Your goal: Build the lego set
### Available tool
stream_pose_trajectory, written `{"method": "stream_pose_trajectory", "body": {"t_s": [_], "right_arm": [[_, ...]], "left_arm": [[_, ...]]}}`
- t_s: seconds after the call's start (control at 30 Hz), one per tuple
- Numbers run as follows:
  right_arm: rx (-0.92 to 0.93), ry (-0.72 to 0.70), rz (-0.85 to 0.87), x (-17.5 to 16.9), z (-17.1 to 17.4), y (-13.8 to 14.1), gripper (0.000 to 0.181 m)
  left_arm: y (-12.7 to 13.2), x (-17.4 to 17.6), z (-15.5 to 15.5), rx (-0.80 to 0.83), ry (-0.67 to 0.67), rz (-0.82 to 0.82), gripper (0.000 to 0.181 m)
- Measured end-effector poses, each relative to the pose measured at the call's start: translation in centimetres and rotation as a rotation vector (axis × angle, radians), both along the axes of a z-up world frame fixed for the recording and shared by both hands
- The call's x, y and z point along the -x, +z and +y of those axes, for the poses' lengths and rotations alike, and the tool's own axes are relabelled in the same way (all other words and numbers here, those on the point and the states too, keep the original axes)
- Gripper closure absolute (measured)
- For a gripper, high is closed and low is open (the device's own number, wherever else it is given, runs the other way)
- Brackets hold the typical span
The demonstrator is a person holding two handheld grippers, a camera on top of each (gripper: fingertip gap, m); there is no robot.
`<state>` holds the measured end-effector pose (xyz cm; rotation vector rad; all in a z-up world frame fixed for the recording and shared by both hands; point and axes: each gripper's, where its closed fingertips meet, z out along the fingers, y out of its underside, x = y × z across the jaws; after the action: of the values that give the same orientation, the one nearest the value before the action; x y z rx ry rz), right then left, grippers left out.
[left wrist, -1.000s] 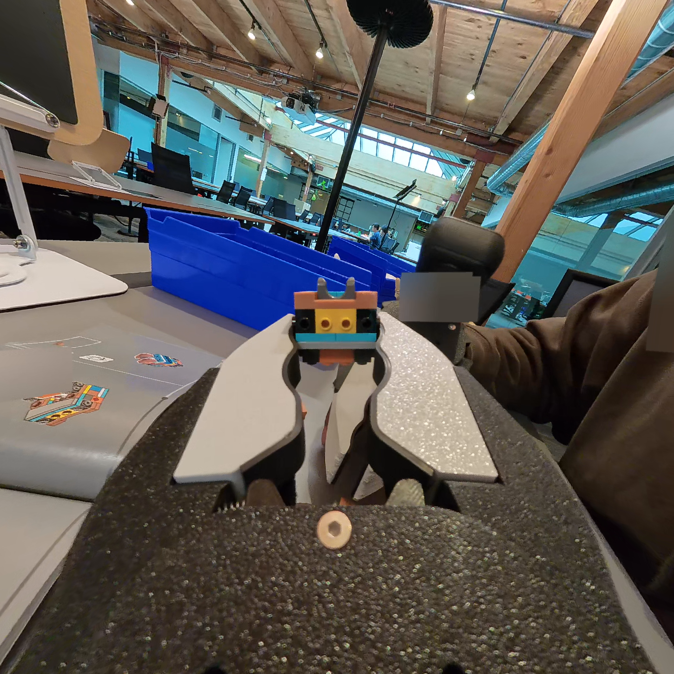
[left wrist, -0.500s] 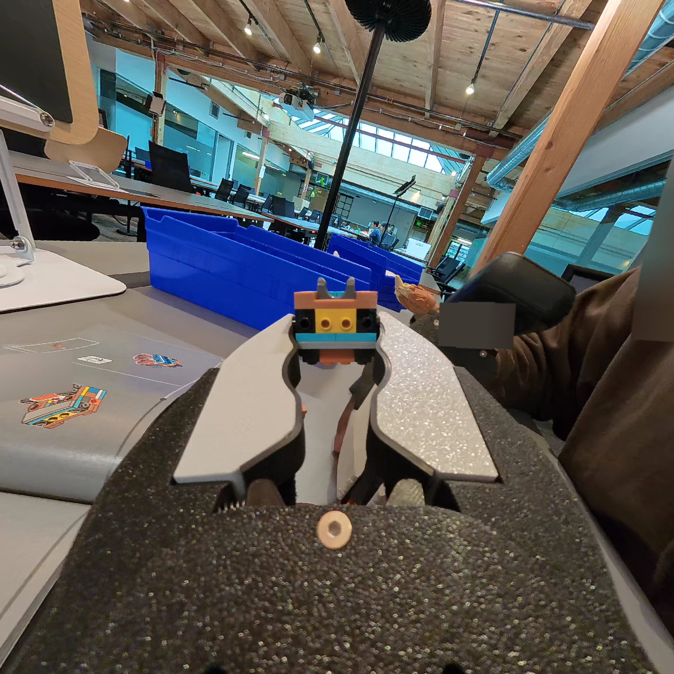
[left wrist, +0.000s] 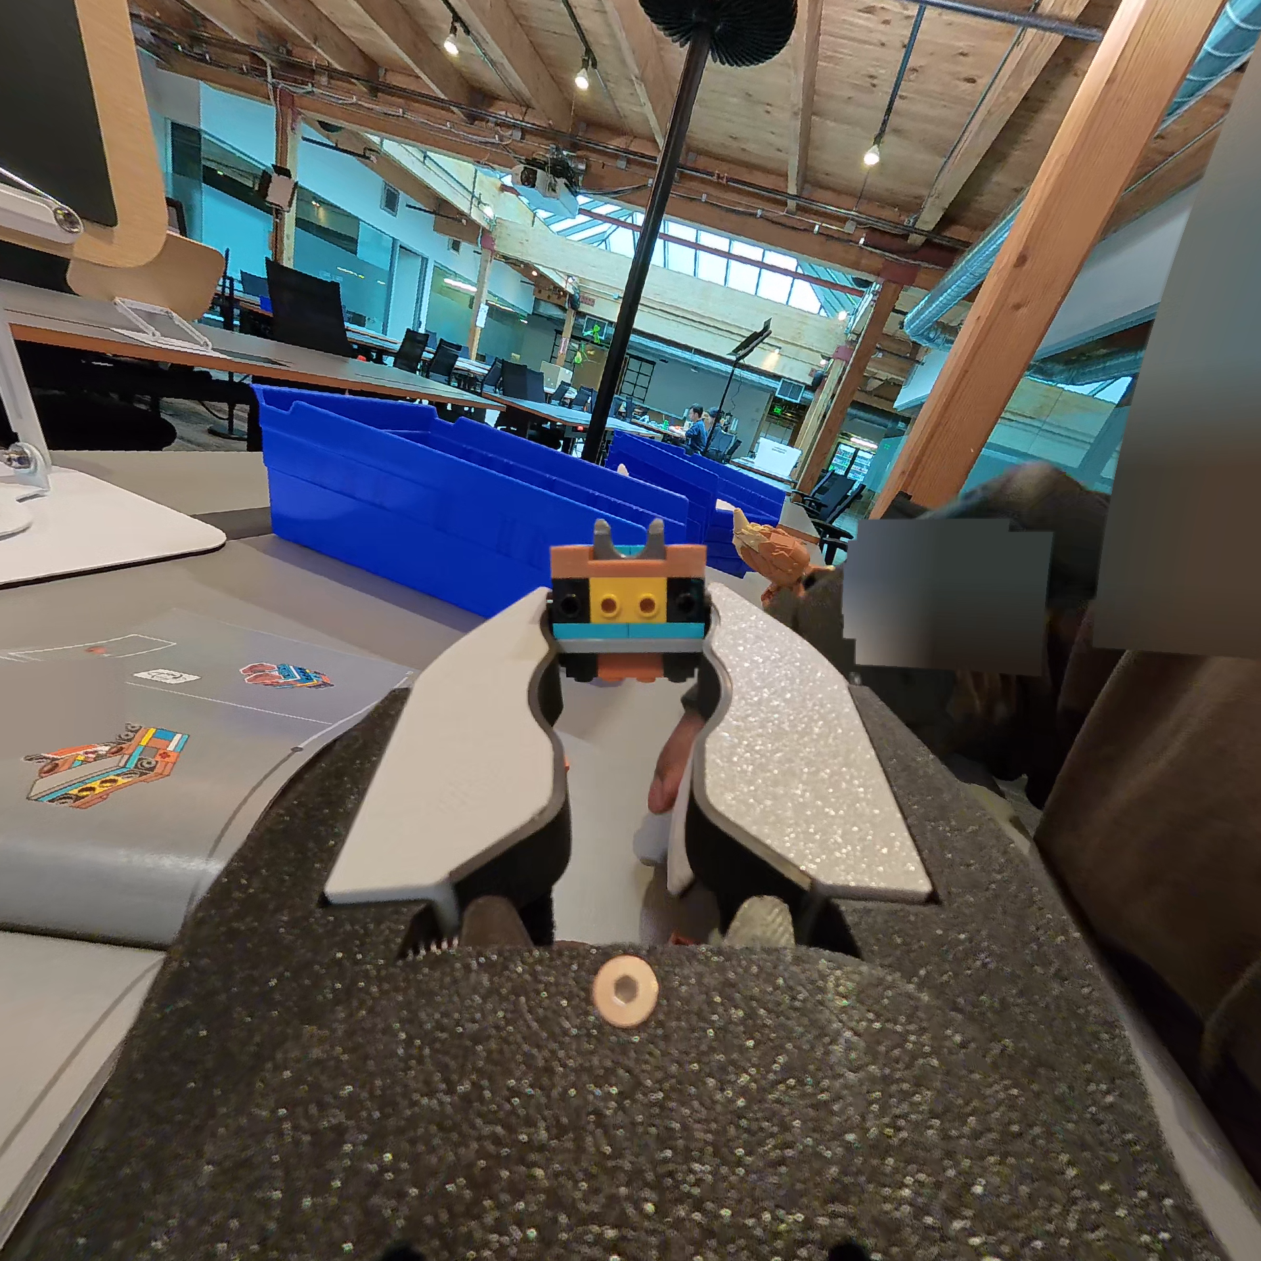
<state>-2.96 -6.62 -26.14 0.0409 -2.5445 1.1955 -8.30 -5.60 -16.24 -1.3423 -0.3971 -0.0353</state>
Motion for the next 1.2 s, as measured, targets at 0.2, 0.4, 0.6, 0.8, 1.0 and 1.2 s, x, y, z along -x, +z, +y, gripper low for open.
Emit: {"method": "stream_pose_trajectory", "body": {"t_s": [0.2, 0.4, 0.6, 0.8, 1.0, 1.2], "right_arm": [[0.423, -0.106, -0.079, 2.7, 1.2, 6.8, 0.156], [0.662, -0.049, -0.27, 2.0, 1.6, 9.8, 0.148], [0.731, 0.008, -0.342, 1.3, 2.2, 10.9, 0.147], [0.74, 0.042, -0.368, 0.7, 2.2, 11.0, 0.147], [0.703, 0.051, -0.331, 0.4, 2.4, 10.6, 0.145], [0.668, 0.067, -0.311, 0.0, 2.1, 10.1, 0.145]], "left_arm": [[0.0, -1.1, 0.6, -0.002, -0.064, -0.004, 0.144], [0.3, -3.1, 1.6, 0.002, -0.155, 0.048, 0.145], [0.1, -3.6, 1.8, 0.022, -0.18, 0.074, 0.145], [-0.8, -4.8, 2.5, 0.105, -0.22, 0.156, 0.145], [-1.0, -5.5, 2.8, 0.132, -0.239, 0.208, 0.145], [-1.0, -5.8, 2.9, 0.133, -0.253, 0.215, 0.145]]}}
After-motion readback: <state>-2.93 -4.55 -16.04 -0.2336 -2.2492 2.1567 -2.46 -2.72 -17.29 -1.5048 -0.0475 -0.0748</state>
